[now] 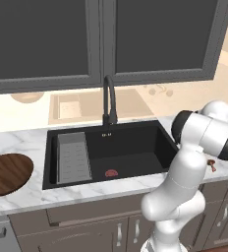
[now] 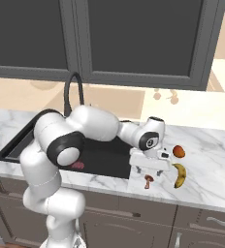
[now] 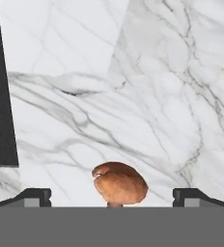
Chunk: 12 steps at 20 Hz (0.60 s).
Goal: There is a mixed pile of frozen fruits and vegetables on the counter. Locate all the frozen vegetables and place the items in a bowl on the counter. Take all the frozen fruits and defrost them in a running sink.
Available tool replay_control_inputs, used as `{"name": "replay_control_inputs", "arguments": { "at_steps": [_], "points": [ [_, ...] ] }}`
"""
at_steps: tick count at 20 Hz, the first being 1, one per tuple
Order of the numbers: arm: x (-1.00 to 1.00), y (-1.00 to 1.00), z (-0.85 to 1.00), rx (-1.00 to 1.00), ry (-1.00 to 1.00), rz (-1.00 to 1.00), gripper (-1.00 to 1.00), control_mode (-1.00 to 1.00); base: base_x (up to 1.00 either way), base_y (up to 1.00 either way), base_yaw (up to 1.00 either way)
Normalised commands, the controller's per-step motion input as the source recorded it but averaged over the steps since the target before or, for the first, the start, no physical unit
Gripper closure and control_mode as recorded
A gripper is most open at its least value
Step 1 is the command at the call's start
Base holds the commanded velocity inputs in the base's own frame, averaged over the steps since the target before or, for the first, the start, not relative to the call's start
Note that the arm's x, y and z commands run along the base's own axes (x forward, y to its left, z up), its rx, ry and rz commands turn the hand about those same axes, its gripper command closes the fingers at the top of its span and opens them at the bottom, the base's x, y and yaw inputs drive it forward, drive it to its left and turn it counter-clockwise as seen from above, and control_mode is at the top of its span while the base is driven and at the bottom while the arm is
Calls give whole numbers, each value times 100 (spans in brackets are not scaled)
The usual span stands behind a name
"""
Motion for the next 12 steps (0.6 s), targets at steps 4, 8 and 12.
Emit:
{"name": "replay_control_inputs", "arguments": {
  "at_steps": [4,8,12],
  "points": [
    [1,-5,-5,0,-4,3,-100,-100,0,0,0],
    [-7,-1,-11,-1,-1,4,-100,-100,0,0,0],
    [-18,1,-18,-4,2,0,-100,-100,0,0,0]
  ]
}}
